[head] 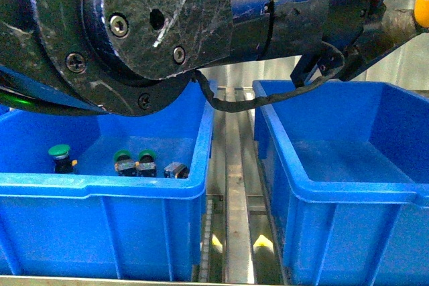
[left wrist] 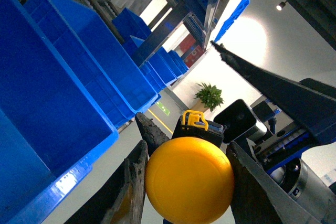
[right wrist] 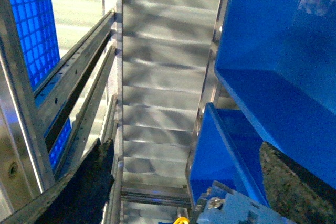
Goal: Pick red and yellow buttons and place in box
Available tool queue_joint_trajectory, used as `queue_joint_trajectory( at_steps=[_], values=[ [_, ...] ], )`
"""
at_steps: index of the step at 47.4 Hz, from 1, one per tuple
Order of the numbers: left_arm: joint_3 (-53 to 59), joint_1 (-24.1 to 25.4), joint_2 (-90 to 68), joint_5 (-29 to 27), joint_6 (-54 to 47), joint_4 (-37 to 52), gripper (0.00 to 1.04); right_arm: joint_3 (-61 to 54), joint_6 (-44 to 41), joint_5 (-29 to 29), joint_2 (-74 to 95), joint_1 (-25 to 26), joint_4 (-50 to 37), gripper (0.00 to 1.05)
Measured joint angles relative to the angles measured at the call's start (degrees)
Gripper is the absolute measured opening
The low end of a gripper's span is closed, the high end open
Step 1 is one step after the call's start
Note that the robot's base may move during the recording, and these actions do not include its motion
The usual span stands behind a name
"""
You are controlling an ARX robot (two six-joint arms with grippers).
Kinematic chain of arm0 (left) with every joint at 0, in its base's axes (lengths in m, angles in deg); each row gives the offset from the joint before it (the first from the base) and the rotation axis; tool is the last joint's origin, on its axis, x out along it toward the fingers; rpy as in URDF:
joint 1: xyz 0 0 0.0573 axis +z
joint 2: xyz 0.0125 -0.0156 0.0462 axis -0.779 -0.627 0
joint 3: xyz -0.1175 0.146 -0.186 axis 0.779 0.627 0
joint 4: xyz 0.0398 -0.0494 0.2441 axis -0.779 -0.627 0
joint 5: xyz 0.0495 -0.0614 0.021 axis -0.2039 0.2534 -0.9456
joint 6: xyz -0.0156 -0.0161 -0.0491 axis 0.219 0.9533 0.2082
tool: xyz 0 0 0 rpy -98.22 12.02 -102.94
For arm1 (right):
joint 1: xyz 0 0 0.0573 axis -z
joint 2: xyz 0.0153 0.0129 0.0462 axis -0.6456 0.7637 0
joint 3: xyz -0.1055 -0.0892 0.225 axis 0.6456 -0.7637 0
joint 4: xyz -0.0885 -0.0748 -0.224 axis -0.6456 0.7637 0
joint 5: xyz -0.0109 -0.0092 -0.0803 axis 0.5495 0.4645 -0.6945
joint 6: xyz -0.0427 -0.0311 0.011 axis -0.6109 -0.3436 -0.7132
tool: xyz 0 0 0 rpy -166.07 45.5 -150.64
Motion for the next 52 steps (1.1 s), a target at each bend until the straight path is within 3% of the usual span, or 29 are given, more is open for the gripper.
queue_joint_trajectory(
  at_steps=[12,29,32,39,45,52],
  values=[
    [-1.5,-0.5,-0.1,0.0,-1.2,-1.4,0.35,-0.1,0.0,-0.1,0.0,1.3,0.9,0.39],
    [-1.5,-0.5,-0.2,-0.7,-1.3,0.1,0.36,-0.2,0.0,0.3,0.1,2.7,1.0,0.38],
    [-1.5,-0.5,-0.2,-1.0,-1.0,0.6,0.45,-0.2,0.2,0.7,0.1,3.0,1.0,0.38],
    [-1.5,-0.3,-0.1,-2.7,1.9,4.4,0.79,-0.2,0.6,0.9,0.0,4.2,1.0,0.37],
    [-1.5,0.2,0.4,-3.6,2.3,5.0,0.98,-0.2,0.7,0.7,-0.1,5.4,0.9,0.37],
    [-0.3,0.5,2.9,-5.1,2.4,3.9,0.97,-0.2,0.7,0.9,-0.1,6.6,0.8,0.37]
  ],
)
